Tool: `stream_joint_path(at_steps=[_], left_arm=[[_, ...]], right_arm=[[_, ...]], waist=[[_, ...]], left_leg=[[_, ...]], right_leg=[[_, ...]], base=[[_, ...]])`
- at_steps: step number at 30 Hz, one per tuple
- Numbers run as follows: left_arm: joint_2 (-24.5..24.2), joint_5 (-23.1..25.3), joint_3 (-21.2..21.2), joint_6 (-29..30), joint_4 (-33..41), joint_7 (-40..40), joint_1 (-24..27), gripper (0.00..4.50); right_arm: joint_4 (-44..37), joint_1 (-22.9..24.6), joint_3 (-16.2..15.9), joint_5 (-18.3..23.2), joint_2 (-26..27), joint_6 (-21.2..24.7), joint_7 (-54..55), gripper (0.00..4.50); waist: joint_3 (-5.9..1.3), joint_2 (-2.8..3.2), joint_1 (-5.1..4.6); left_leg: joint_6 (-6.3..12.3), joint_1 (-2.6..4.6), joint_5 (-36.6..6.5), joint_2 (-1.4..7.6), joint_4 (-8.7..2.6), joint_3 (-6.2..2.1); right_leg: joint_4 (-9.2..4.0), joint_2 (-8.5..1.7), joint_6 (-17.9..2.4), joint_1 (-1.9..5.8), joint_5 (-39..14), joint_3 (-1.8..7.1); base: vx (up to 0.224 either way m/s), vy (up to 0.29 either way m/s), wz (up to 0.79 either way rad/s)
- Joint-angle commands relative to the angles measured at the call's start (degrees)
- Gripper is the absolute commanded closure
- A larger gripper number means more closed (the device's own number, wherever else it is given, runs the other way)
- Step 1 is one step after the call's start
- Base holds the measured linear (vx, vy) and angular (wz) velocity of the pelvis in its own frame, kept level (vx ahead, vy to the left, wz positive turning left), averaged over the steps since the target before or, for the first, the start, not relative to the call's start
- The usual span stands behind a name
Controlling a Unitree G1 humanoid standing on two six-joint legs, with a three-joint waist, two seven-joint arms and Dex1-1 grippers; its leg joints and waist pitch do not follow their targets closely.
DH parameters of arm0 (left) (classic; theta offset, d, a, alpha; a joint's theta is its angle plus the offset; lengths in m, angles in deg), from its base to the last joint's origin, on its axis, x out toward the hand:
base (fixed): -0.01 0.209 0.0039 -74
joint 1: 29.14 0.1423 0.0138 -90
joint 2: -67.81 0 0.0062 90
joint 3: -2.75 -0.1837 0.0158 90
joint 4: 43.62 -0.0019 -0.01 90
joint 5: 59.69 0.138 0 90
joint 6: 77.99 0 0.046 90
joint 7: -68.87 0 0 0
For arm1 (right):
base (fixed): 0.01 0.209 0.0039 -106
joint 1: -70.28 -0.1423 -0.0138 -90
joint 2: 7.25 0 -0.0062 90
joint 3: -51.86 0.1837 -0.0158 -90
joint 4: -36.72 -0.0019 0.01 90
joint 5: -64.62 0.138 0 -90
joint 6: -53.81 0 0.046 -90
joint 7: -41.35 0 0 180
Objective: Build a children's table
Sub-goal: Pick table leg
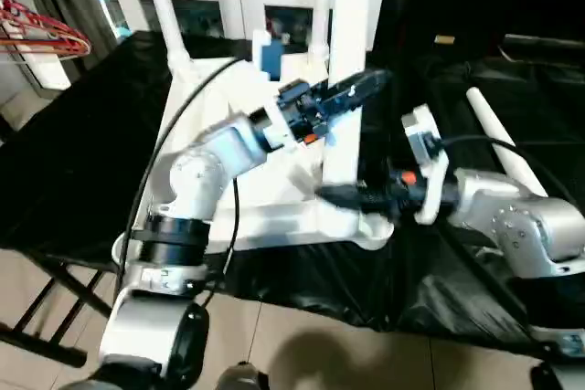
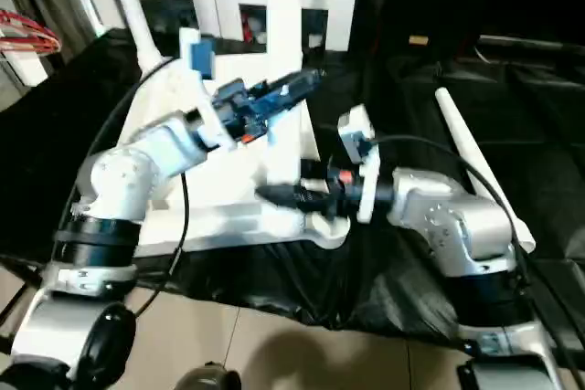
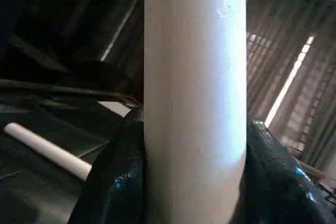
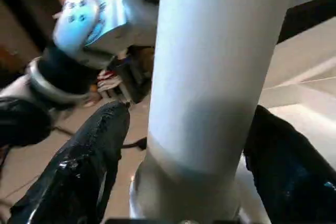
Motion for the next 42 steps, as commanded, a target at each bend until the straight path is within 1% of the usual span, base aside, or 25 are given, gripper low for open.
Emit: stream_joint_path(at_steps=[1, 2, 5, 8, 11, 17, 25, 27, 42], left_arm=[[-0.1, -0.5, -0.3, 0.3, 1.1, -0.7, -0.7, 2.64], [-0.1, -0.5, -0.4, 0.4, 1.1, -0.9, -0.7, 2.64], [-0.2, -0.5, -1.0, 0.5, 1.2, -1.4, -0.6, 2.64], [-0.6, -0.4, -1.6, 0.7, 1.1, -2.1, -0.5, 2.64], [-0.6, 0.0, -1.8, 0.6, 0.9, -2.6, -0.5, 2.64], [-0.5, 0.5, -2.3, 0.2, 1.0, -3.2, -0.3, 2.64], [-0.9, 0.8, -3.4, 0.2, 1.7, -4.2, 0.0, 2.64], [-1.0, 0.8, -3.6, 0.2, 1.8, -4.4, 0.1, 2.64], [-0.7, 1.2, -4.8, -0.2, 1.8, -4.7, 0.3, 2.64]], right_arm=[[-1.5, 0.1, -0.6, 0.7, -0.1, 0.4, -0.5, 0.90], [-1.4, 0.0, -0.6, 0.5, -0.1, 0.3, -0.6, 0.90], [-1.0, -0.2, -0.7, 0.4, -0.3, 0.0, -0.6, 0.90], [-0.7, -0.5, -0.2, 0.9, -0.6, 0.4, -0.5, 0.90], [-0.4, -0.9, 0.3, 1.3, -0.6, 1.0, -0.4, 0.90], [1.2, -1.6, 0.9, 1.9, -0.8, 2.7, 0.0, 0.90], [3.6, -2.6, 0.1, 1.2, -0.8, 3.1, 0.0, 0.90], [4.0, -2.9, 0.0, 1.2, -0.8, 3.2, 0.0, 0.90], [3.3, -2.8, -2.1, 0.9, -1.1, 4.6, -0.8, 0.90]], waist=[[-4.57, -1.57, -0.01], [-4.57, -1.51, -0.01], [-4.62, -1.58, -0.03], [-4.72, -1.39, -0.01], [-4.73, -1.55, -0.06], [-4.70, -1.77, -0.03], [-4.79, -1.91, 0.01], [-4.73, -1.92, 0.00], [-4.77, -1.96, 0.02]], left_leg=[[1.55, 1.34, -10.1, 2.36, -3.70, -0.72], [1.30, 1.40, -10.3, 2.39, -3.76, -0.76], [1.08, 1.39, -10.1, 2.35, -3.78, -0.77], [1.14, 1.38, -9.6, 2.32, -3.72, -0.77], [1.38, 1.34, -9.2, 2.25, -3.65, -0.72], [1.43, 1.37, -9.1, 2.27, -3.62, -0.66], [1.59, 1.29, -8.2, 2.26, -3.50, -0.63], [1.62, 1.31, -8.4, 2.25, -3.52, -0.61], [1.44, 1.33, -8.2, 2.29, -3.52, -0.62]], right_leg=[[-3.92, -3.45, -10.6, 2.93, -14.2, 2.15], [-3.95, -3.43, -10.4, 2.85, -14.3, 2.15], [-3.92, -3.40, -10.3, 2.89, -13.8, 2.14], [-3.75, -3.31, -10.6, 2.91, -12.5, 2.12], [-3.68, -3.24, -10.9, 2.95, -11.6, 2.12], [-3.78, -3.32, -10.9, 2.98, -12.9, 2.12], [-3.57, -3.31, -11.1, 3.00, -11.8, 2.09], [-3.62, -3.30, -11.0, 2.98, -12.3, 2.09], [-3.58, -3.28, -10.9, 2.99, -11.8, 2.10]], base=[[0.000, 0.000, 0.00], [0.000, 0.000, 0.00], [0.000, 0.000, 0.00], [0.000, 0.000, 0.00], [0.000, 0.000, 0.00], [0.000, 0.000, 0.00], [0.000, 0.000, 0.00], [0.000, 0.000, 0.00], [0.000, 0.000, 0.00]])
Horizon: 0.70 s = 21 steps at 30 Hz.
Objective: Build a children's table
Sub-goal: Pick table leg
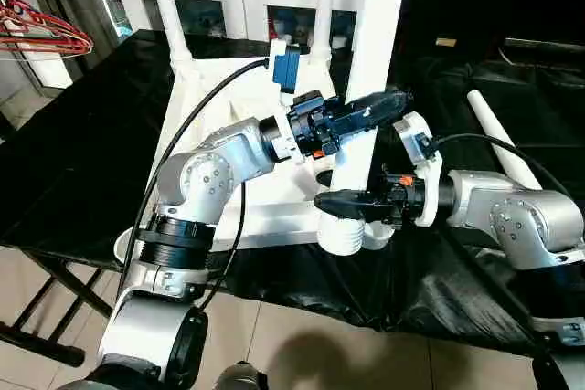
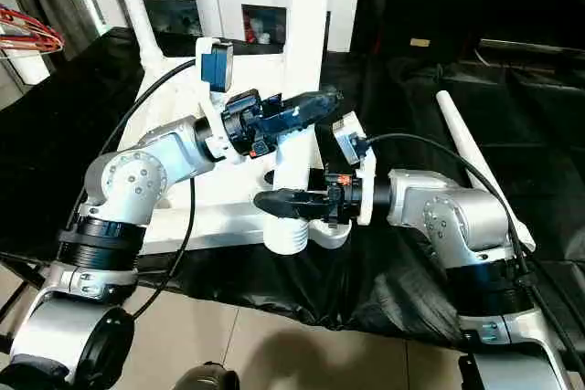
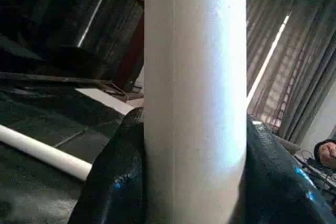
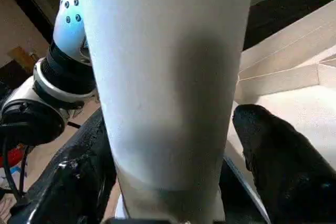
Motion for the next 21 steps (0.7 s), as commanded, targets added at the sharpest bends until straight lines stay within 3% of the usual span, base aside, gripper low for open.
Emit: stream_joint_path(at_steps=[1, 6, 7, 8, 11, 17, 20, 21], left_arm=[[-0.2, 0.4, -0.6, -0.3, 1.7, -0.9, -0.1, 2.64], [-0.4, 0.4, -0.9, -0.1, 1.8, -1.4, 0.0, 2.64], [-0.5, 0.4, -1.0, 0.0, 1.8, -1.5, 0.0, 2.64], [-0.6, 0.4, -1.1, 0.0, 1.9, -1.6, 0.0, 2.64], [-0.8, 0.4, -1.2, 0.1, 1.9, -1.8, 0.0, 2.64], [-1.0, 0.6, -1.2, -0.2, 1.7, -2.1, -0.1, 2.64], [-1.1, 0.6, -1.1, -0.5, 1.7, -2.5, -0.1, 2.64], [-1.0, 0.9, -0.8, -0.6, 1.5, -1.7, -0.3, 2.08]], right_arm=[[-0.4, -0.3, -0.8, -0.2, -0.6, 0.8, -0.4, 0.90], [0.0, -0.4, -0.9, -0.1, -0.6, 0.9, -0.4, 1.32], [0.0, -0.4, -1.0, 0.0, -0.5, 1.0, -0.4, 1.46], [0.0, -0.4, -1.0, 0.0, -0.5, 1.1, -0.5, 1.69], [0.0, -0.3, -1.0, 0.1, -0.5, 1.2, -0.5, 1.70], [-0.1, -0.1, -1.2, -0.1, -0.3, 1.1, -0.3, 2.43], [0.0, -0.1, -1.2, -0.2, -0.2, 1.0, -0.2, 2.46], [0.0, -0.1, -1.2, -0.4, -0.1, 0.8, -0.1, 2.49]], waist=[[-4.75, -1.61, 0.02], [-4.77, -1.65, 0.03], [-4.78, -1.40, 0.10], [-4.77, -1.53, 0.05], [-4.81, -1.47, 0.07], [-4.80, -1.41, 0.06], [-4.79, -1.30, 0.10], [-4.79, -1.28, 0.10]], left_leg=[[1.41, 1.33, -8.3, 2.28, -3.56, -0.61], [1.46, 1.27, -8.2, 2.27, -3.51, -0.61], [1.40, 1.31, -8.2, 2.29, -3.54, -0.67], [1.33, 1.29, -8.3, 2.27, -3.54, -0.65], [1.24, 1.33, -8.5, 2.29, -3.55, -0.68], [1.13, 1.37, -8.6, 2.28, -3.56, -0.68], [0.99, 1.33, -8.8, 2.30, -3.57, -0.70], [0.96, 1.36, -8.8, 2.31, -3.57, -0.71]], right_leg=[[-3.62, -3.30, -10.9, 3.01, -11.9, 2.09], [-3.57, -3.33, -11.0, 3.06, -11.6, 2.11], [-3.55, -3.33, -11.0, 3.02, -11.7, 2.10], [-3.60, -3.31, -10.9, 3.05, -11.7, 2.10], [-3.57, -3.29, -11.0, 3.05, -11.6, 2.09], [-3.54, -3.25, -11.1, 3.02, -11.3, 2.09], [-3.52, -3.30, -11.3, 3.05, -11.2, 2.08], [-3.54, -3.28, -11.2, 3.02, -11.2, 2.08]], base=[[0.000, 0.000, 0.00], [0.000, 0.000, 0.00], [0.000, 0.000, 0.00], [0.000, 0.000, 0.00], [0.000, 0.000, 0.00], [0.000, 0.000, 0.00], [0.000, 0.000, 0.00], [0.000, 0.000, 0.00]])
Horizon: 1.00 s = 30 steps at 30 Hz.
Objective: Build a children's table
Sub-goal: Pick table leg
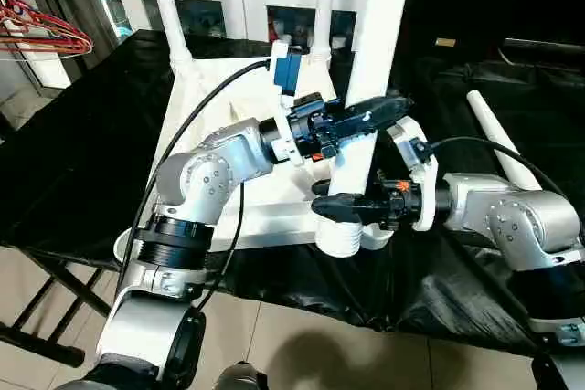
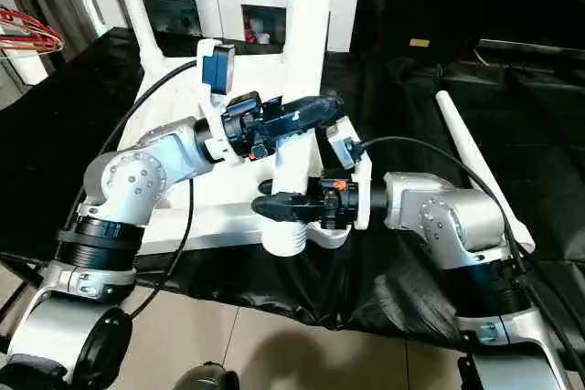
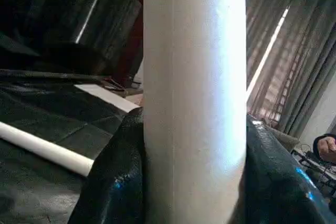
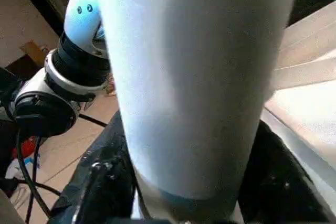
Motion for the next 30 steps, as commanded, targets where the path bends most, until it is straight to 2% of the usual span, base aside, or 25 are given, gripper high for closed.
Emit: stream_joint_path(at_steps=[1, 4, 7, 8, 9, 11, 15, 16, 18, 19, 20, 21, 22, 23, 24, 25, 26, 27, 30], left_arm=[[-0.2, 0.4, -0.1, -0.5, 1.4, -0.4, -0.4, 1.94], [0.1, -0.7, 0.8, 0.5, 1.0, 0.3, -0.8, 1.74], [0.5, -0.7, 1.8, -1.0, 1.1, 1.0, -0.9, 1.46], [0.5, -0.7, 1.8, -1.0, 1.1, 1.0, -0.9, 1.46], [1.8, -1.5, 4.2, -2.9, 0.2, 3.0, -1.3, 1.45], [2.8, -2.5, 6.1, -4.6, 0.5, 4.3, -1.4, 1.45], [4.3, -4.1, 9.1, -7.8, 3.1, 6.0, -1.4, 1.45], [4.1, -3.8, 10.1, -9.0, 3.6, 6.9, -1.6, 1.45], [3.6, -3.1, 10.2, -9.3, 3.7, 7.4, -1.6, 1.45], [2.0, 0.0, 9.0, -10.2, 3.6, 8.1, -1.4, 1.45], [1.7, 0.5, 8.7, -10.3, 3.5, 8.2, -1.3, 1.45], [-4.5, 12.7, 1.1, -14.1, 2.2, 8.6, 0.8, 1.45], [-4.6, 13.0, 0.9, -14.3, 2.2, 8.6, 0.8, 1.45], [-8.3, 19.4, -4.0, -17.5, 1.3, 7.4, 2.7, 1.45], [-8.8, 20.1, -4.6, -17.9, 1.2, 6.9, 3.1, 1.45], [-11.1, 22.6, -7.5, -19.7, 0.7, 4.2, 5.0, 1.45], [-11.1, 22.6, -7.5, -19.7, 0.7, 4.2, 5.0, 1.45], [-12.4, 23.5, -9.4, -20.4, 0.1, 2.2, 6.6, 1.45], [-13.6, 24.7, -11.9, -21.8, -0.6, -0.6, 7.9, 1.45]], right_arm=[[0.7, -0.1, 0.1, -0.4, -0.1, 0.3, 0.9, 2.52], [0.9, -0.1, 0.1, -0.8, 0.1, -0.2, 1.1, 2.54], [1.2, 0.0, 0.1, -1.0, 0.3, -0.7, 1.2, 2.56], [1.2, 0.0, 0.1, -1.0, 0.3, -0.7, 1.2, 2.56], [1.0, 0.3, 0.2, -0.9, 0.7, -1.1, 1.6, 2.57], [1.0, 0.6, 0.5, -1.1, 1.2, -1.9, 2.3, 2.57], [1.9, 1.0, 2.2, -1.9, 2.9, -4.0, 5.3, 2.57], [2.3, 1.3, 2.7, -3.0, 3.5, -6.2, 7.2, 2.57], [2.5, 1.6, 2.7, -4.2, 3.7, -7.8, 8.4, 2.57], [3.0, 1.9, 2.6, -6.1, 4.0, -9.9, 10.6, 2.57], [3.0, 1.9, 2.5, -6.4, 4.1, -10.2, 10.9, 2.57], [4.5, 2.4, 2.6, -11.3, 5.1, -14.3, 17.7, 2.57], [4.6, 2.4, 2.6, -11.4, 5.2, -14.4, 17.9, 2.57], [5.6, 2.8, 2.9, -13.8, 5.7, -16.8, 21.7, 2.57], [5.8, 2.9, 3.1, -14.2, 5.9, -17.2, 22.4, 2.57], [6.9, 3.3, 3.8, -15.8, 6.7, -19.4, 25.5, 2.57], [6.9, 3.3, 3.8, -15.8, 6.7, -19.4, 25.5, 2.57], [7.9, 3.9, 4.8, -16.6, 7.5, -21.8, 27.7, 2.57], [9.1, 4.3, 5.8, -17.7, 8.2, -24.4, 30.2, 2.57]], waist=[[-4.81, -1.29, 0.05], [-4.82, -1.22, 0.05], [-4.84, -1.26, 0.05], [-4.83, -1.27, 0.04], [-4.83, -1.11, 0.04], [-4.82, -1.22, 0.09], [-4.85, -1.09, 0.04], [-4.86, -0.96, 0.04], [-4.83, -0.90, -0.01], [-4.81, -0.80, -0.06], [-4.82, -0.80, -0.17], [-4.73, -0.76, -0.20], [-4.62, -0.77, -0.53], [-4.58, -0.88, -0.46], [-4.50, -0.71, -0.69], [-4.64, -0.62, -0.52], [-4.71, -0.56, -0.75], [-4.86, -0.43, -0.75], [-4.93, -0.34, -0.74]], left_leg=[[0.92, 1.38, -8.9, 2.31, -3.58, -0.71], [0.94, 1.33, -8.8, 2.28, -3.57, -0.72], [0.98, 1.33, -8.9, 2.27, -3.54, -0.71], [0.95, 1.34, -8.9, 2.26, -3.54, -0.71], [0.88, 1.24, -9.0, 2.26, -3.48, -0.72], [0.81, 1.18, -9.2, 2.24, -3.48, -0.77], [0.58, 1.34, -10.0, 2.32, -3.60, -0.83], [0.49, 1.36, -10.0, 2.32, -3.61, -0.85], [0.15, 1.42, -10.3, 2.30, -3.66, -0.82], [-0.10, 1.40, -10.4, 2.37, -3.77, -0.91], [-0.28, 1.45, -10.5, 2.39, -3.85, -0.93], [-0.68, 1.54, -11.1, 2.39, -4.09, -1.14], [-1.01, 1.56, -11.6, 2.31, -4.31, -1.13], [-1.90, 1.68, -12.1, 2.22, -4.39, -1.10], [-2.58, 1.81, -12.6, 2.30, -4.64, -1.03], [-2.81, 1.98, -12.6, 2.23, -4.57, -1.09], [-3.16, 1.95, -12.4, 2.25, -4.66, -0.97], [-3.25, 1.94, -11.9, 2.29, -4.54, -0.94], [-2.59, 1.92, -11.6, 2.17, -4.39, -0.76]], right_leg=[[-3.53, -3.28, -11.3, 3.02, -11.1, 2.09], [-3.51, -3.30, -11.4, 3.07, -10.8, 2.07], [-3.51, -3.30, -11.6, 3.06, -10.7, 2.05], [-3.53, -3.30, -11.6, 3.08, -10.7, 2.05], [-3.47, -3.31, -11.9, 3.13, -10.3, 2.06], [-3.56, -3.43, -12.2, 3.24, -10.0, 2.01], [-3.61, -3.39, -11.6, 3.10, -10.8, 2.01], [-3.62, -3.37, -11.6, 3.07, -10.9, 2.00], [-3.65, -3.34, -11.5, 3.01, -11.0, 2.00], [-3.68, -3.24, -11.0, 2.94, -11.0, 2.03], [-3.69, -3.20, -10.5, 2.86, -11.1, 2.03], [-3.97, -3.12, -8.5, 2.62, -12.8, 2.08], [-4.08, -2.99, -7.2, 2.56, -14.3, 2.14], [-4.30, -3.20, -5.7, 2.75, -16.3, 2.16], [-4.36, -3.18, -5.1, 2.61, -17.0, 2.29], [-4.36, -3.21, -4.9, 2.49, -17.0, 2.27], [-4.17, -3.21, -5.5, 2.50, -15.7, 2.34], [-3.85, -3.23, -6.6, 2.51, -13.3, 2.32], [-3.48, -3.05, -9.0, 2.55, -9.8, 2.24]], base=[[0.000, 0.000, 0.00], [0.000, 0.000, 0.00], [0.000, 0.000, 0.00], [0.000, 0.000, 0.00], [0.000, 0.000, 0.00], [0.000, 0.000, 0.00], [0.000, 0.000, 0.00], [0.000, 0.000, 0.00], [0.000, 0.000, 0.00], [0.000, 0.000, 0.00], [0.000, 0.000, 0.00], [0.000, 0.000, 0.00], [0.000, 0.000, 0.00], [0.000, 0.000, 0.00], [0.000, 0.000, 0.00], [0.000, 0.000, 0.00], [0.000, 0.000, 0.00], [0.000, 0.000, 0.00], [0.000, 0.000, 0.00]])
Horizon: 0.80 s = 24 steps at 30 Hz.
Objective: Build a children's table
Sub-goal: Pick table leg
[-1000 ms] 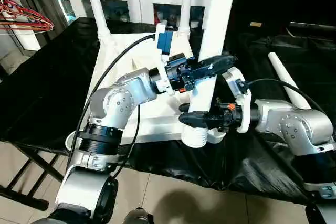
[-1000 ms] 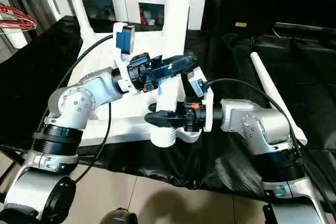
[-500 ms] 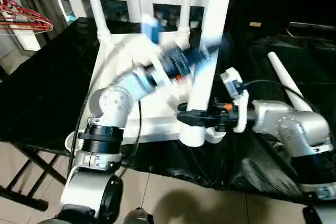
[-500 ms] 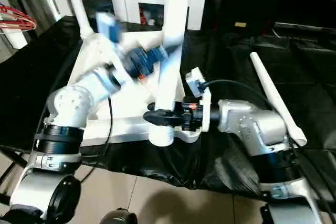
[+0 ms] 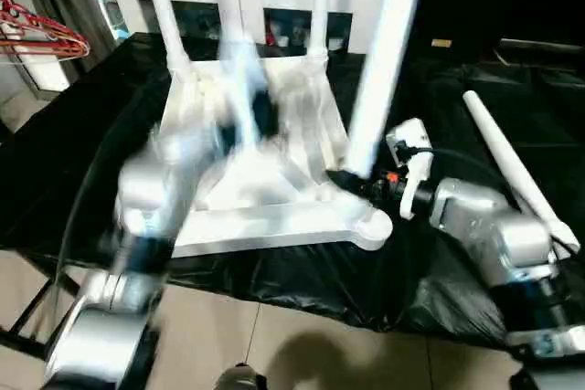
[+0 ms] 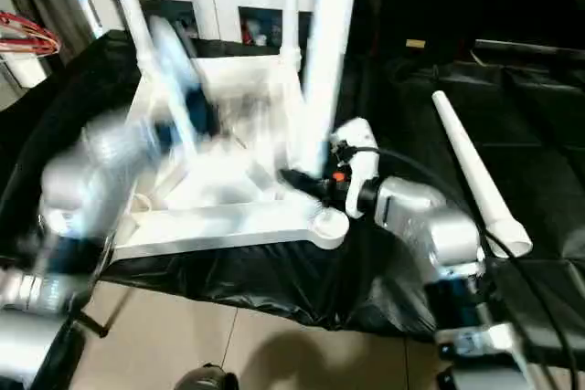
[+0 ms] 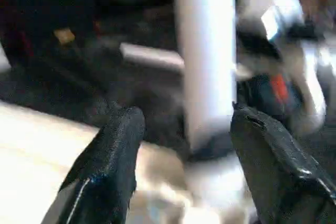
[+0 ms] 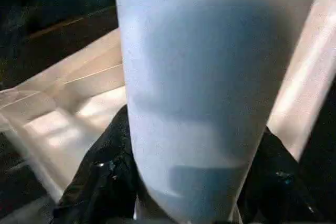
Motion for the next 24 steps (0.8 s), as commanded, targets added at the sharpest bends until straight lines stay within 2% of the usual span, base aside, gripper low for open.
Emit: stream_joint_path(at_steps=[1, 5, 6, 7, 8, 9, 10, 13, 14, 15, 18, 19, 21, 22, 23, 24], left_arm=[[-1.6, 2.1, -3.5, -2.8, -0.5, -4.6, 0.3, 1.45], [-2.3, 4.2, -7.1, -5.5, -3.9, -9.1, 1.4, 1.45], [-2.0, 6.3, -8.6, -7.7, -7.5, -10.5, 1.4, 1.45], [-1.7, 7.5, -9.2, -8.9, -9.5, -10.6, 1.1, 1.45], [-1.4, 8.3, -9.8, -9.8, -11.5, -10.8, 0.9, 1.45], [-1.1, 9.1, -10.3, -11.0, -13.4, -10.7, 0.6, 1.45], [-0.9, 10.0, -10.6, -12.1, -15.2, -10.3, 0.3, 1.74], [-0.7, 11.4, -11.3, -14.2, -18.6, -9.7, -0.3, 1.86], [-0.7, 11.7, -11.5, -14.4, -19.2, -9.6, -0.4, 2.01], [-0.8, 12.4, -11.7, -15.3, -20.7, -9.5, -0.7, 2.17], [-0.9, 12.6, -11.5, -15.6, -21.7, -9.2, -0.9, 2.30], [-0.9, 13.0, -11.1, -16.3, -23.2, -9.3, -1.3, 2.44], [-0.7, 13.4, -10.8, -17.2, -24.9, -9.6, -1.9, 2.70], [-0.7, 13.7, -10.3, -17.8, -26.3, -10.1, -2.3, 2.73], [-0.8, 13.6, -9.9, -17.8, -26.8, -10.4, -2.5, 2.78], [-0.8, 13.5, -9.8, -17.9, -27.1, -10.5, -2.6, 3.06]], right_arm=[[1.0, 0.2, 1.9, -2.0, 0.1, -3.9, 3.1, 2.57], [1.3, 0.8, 3.2, -2.4, 0.4, -5.0, 4.8, 2.57], [0.4, 1.6, 3.2, -2.6, 0.4, -5.2, 5.0, 2.57], [-0.1, 2.1, 3.2, -2.6, 0.4, -5.3, 5.0, 2.57], [-0.7, 2.6, 3.2, -2.6, 0.3, -5.2, 5.0, 2.57], [-1.3, 3.1, 3.2, -2.6, 0.3, -5.2, 5.1, 2.57], [-1.9, 3.7, 3.1, -2.5, 0.2, -5.1, 5.1, 2.57], [-3.2, 4.7, 3.1, -2.3, 0.2, -4.9, 5.3, 2.57], [-3.4, 4.9, 3.1, -2.3, 0.2, -4.8, 5.3, 2.57], [-3.9, 5.2, 3.2, -2.3, 0.2, -4.7, 5.3, 2.57], [-4.1, 5.4, 3.1, -2.4, 0.3, -4.7, 5.2, 2.57], [-4.3, 5.6, 3.1, -2.5, 0.4, -4.7, 5.1, 2.57], [-4.6, 5.7, 2.9, -2.5, 0.5, -4.6, 5.0, 2.57], [-4.8, 5.7, 2.6, -2.5, 0.6, -4.5, 4.8, 2.57], [-4.8, 5.7, 2.3, -2.5, 0.7, -4.5, 4.6, 2.57], [-4.8, 5.7, 2.2, -2.5, 0.6, -4.4, 4.5, 2.57]], waist=[[-4.92, -0.21, -0.50], [-4.60, -0.20, -0.88], [-4.63, 0.13, -1.03], [-4.53, -0.01, -1.16], [-4.56, 0.16, -1.25], [-4.66, 0.09, -1.43], [-4.67, 0.20, -1.52], [-4.72, 0.14, -2.01], [-4.69, 0.37, -2.12], [-4.61, 0.34, -2.43], [-4.56, 0.26, -2.65], [-4.57, 0.42, -2.75], [-4.58, 0.37, -2.89], [-4.53, 0.20, -2.94], [-4.56, 0.29, -2.89], [-4.60, 0.28, -2.90]], left_leg=[[-2.41, 1.77, -11.7, 2.23, -4.05, -0.82], [-2.42, 1.76, -14.4, 2.15, -4.34, -0.77], [-2.55, 1.80, -15.1, 2.14, -4.34, -0.77], [-2.39, 1.81, -15.6, 2.08, -4.36, -0.73], [-2.58, 1.85, -16.4, 2.15, -4.47, -0.85], [-2.66, 1.85, -16.5, 2.17, -4.48, -0.94], [-2.57, 1.79, -16.4, 2.16, -4.50, -1.00], [-2.28, 1.74, -16.6, 2.21, -4.49, -1.05], [-2.26, 1.68, -16.6, 2.22, -4.51, -1.09], [-2.08, 1.77, -16.9, 2.24, -4.52, -1.02], [-1.72, 1.70, -16.9, 2.26, -4.51, -1.04], [-1.64, 1.78, -17.1, 2.26, -4.47, -1.02], [-1.51, 1.78, -17.2, 2.25, -4.46, -0.99], [-1.41, 1.75, -17.2, 2.21, -4.46, -0.96], [-1.39, 1.78, -17.2, 2.22, -4.46, -1.00], [-1.36, 1.77, -17.0, 2.24, -4.45, -0.98]], right_leg=[[-3.40, -3.17, -9.3, 2.48, -9.6, 2.23], [-3.81, -3.18, -9.3, 2.56, -12.4, 2.31], [-3.87, -3.24, -9.1, 2.54, -13.0, 2.33], [-4.17, -3.16, -8.7, 2.48, -13.6, 2.35], [-4.16, -3.26, -8.3, 2.61, -14.2, 2.37], [-4.08, -3.31, -8.4, 2.72, -13.8, 2.31], [-4.13, -3.26, -8.6, 2.73, -13.4, 2.29], [-4.02, -3.40, -9.4, 2.89, -12.2, 2.22], [-3.95, -3.41, -9.7, 2.89, -12.1, 2.21], [-4.09, -3.34, -10.2, 2.80, -12.1, 2.22], [-4.03, -3.45, -10.6, 2.93, -12.4, 2.21], [-4.04, -3.45, -10.9, 2.85, -12.7, 2.20], [-4.10, -3.42, -11.1, 2.88, -12.7, 2.19], [-4.18, -3.37, -11.1, 2.85, -12.8, 2.19], [-4.11, -3.47, -11.2, 2.88, -12.9, 2.19], [-4.06, -3.47, -11.4, 2.90, -12.6, 2.19]], base=[[0.000, 0.000, 0.00], [0.000, 0.000, 0.00], [0.000, 0.000, 0.00], [0.000, 0.000, 0.00], [0.000, 0.000, 0.00], [0.000, 0.000, 0.00], [0.000, 0.000, 0.00], [0.000, 0.000, 0.00], [0.000, 0.000, 0.00], [0.000, 0.000, 0.00], [0.000, 0.000, 0.00], [0.000, 0.000, 0.00], [0.000, 0.000, 0.00], [0.000, 0.000, 0.00], [0.000, 0.000, 0.00], [0.000, 0.000, 0.00]])
